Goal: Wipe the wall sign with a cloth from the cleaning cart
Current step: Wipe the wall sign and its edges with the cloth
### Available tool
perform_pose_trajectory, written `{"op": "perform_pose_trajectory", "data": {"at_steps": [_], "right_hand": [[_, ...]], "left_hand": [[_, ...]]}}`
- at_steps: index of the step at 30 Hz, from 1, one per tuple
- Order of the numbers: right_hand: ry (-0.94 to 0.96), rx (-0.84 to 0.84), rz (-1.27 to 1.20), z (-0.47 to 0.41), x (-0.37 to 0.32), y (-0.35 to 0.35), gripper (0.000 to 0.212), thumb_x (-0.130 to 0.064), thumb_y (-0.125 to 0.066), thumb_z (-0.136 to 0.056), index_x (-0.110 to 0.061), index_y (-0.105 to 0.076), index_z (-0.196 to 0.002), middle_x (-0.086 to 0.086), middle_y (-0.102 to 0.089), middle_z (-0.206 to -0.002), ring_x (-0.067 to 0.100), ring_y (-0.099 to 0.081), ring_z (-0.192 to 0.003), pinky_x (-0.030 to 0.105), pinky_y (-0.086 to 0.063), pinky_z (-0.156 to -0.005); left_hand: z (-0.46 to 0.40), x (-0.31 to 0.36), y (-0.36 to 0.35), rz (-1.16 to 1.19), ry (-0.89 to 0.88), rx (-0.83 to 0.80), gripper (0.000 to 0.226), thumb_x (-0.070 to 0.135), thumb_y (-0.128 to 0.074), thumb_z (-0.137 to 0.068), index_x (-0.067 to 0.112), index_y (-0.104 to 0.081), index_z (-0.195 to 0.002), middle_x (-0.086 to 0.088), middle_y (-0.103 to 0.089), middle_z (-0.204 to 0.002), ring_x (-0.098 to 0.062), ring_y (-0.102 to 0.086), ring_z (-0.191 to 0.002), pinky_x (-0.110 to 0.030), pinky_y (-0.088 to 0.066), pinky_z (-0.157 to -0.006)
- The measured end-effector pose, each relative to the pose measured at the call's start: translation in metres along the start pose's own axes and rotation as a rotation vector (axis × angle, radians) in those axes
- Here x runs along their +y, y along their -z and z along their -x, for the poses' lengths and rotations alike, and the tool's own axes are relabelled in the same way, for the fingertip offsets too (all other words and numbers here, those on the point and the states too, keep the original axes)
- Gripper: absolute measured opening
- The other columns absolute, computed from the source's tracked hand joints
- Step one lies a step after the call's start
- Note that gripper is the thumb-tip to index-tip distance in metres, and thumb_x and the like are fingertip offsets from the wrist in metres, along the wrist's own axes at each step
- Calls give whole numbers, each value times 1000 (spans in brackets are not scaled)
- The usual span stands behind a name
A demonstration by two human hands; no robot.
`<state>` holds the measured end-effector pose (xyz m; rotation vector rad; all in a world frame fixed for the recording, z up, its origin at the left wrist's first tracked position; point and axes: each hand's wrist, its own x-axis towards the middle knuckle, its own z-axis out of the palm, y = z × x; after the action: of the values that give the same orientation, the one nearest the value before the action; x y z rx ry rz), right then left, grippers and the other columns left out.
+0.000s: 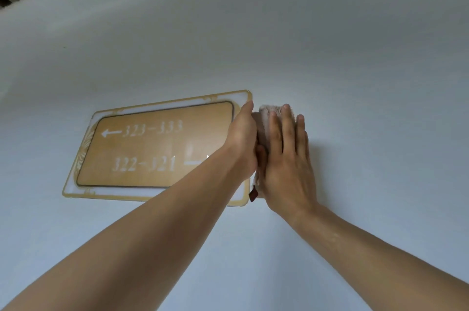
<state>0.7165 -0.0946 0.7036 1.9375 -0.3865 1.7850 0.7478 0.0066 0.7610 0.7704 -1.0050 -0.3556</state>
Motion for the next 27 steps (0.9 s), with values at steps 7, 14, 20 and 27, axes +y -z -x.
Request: {"op": "perform_pose_trajectory", "data": {"at_steps": [7, 14, 20, 27], "right_hand": [[-135, 211, -103, -61, -41, -30, 66, -32, -36, -107, -9, -4, -160, 11, 2, -169, 37, 0, -154, 51, -14, -123], [-140, -60, 38, -114, -50, -85, 112, -49, -63, -89, -10, 17, -157, 10, 21, -166, 34, 20, -152, 46, 5, -125], [-173, 5, 165, -135, -54, -118, 74, -46, -22, -103, -9, 10, -158, 13, 15, -167, 39, 13, -152, 50, 3, -124], [-178, -31, 275, -149, -58, -115, 82, -59, -21, -100, -11, 8, -159, 13, 12, -167, 38, 13, -153, 50, 1, -124]], "left_hand": [[-33, 42, 35, 126, -109, -147, 55, 59, -34, -98, 17, -62, -119, -6, -73, -115, -16, -71, -96, -28, -51, -63], [-68, 39, 94, -280, -471, -71, 51, 52, -30, -102, 25, -55, -137, 3, -61, -136, -6, -49, -128, -27, -27, -102], [-92, 6, 230, -913, -917, 238, 50, 52, -31, -96, 31, -56, -133, 17, -56, -130, 3, -46, -121, -19, -32, -100], [-110, -52, 318, -1429, -822, 340, 72, 54, -8, -92, 26, -19, -157, 9, -9, -166, -8, 0, -152, -41, -4, -124]]}}
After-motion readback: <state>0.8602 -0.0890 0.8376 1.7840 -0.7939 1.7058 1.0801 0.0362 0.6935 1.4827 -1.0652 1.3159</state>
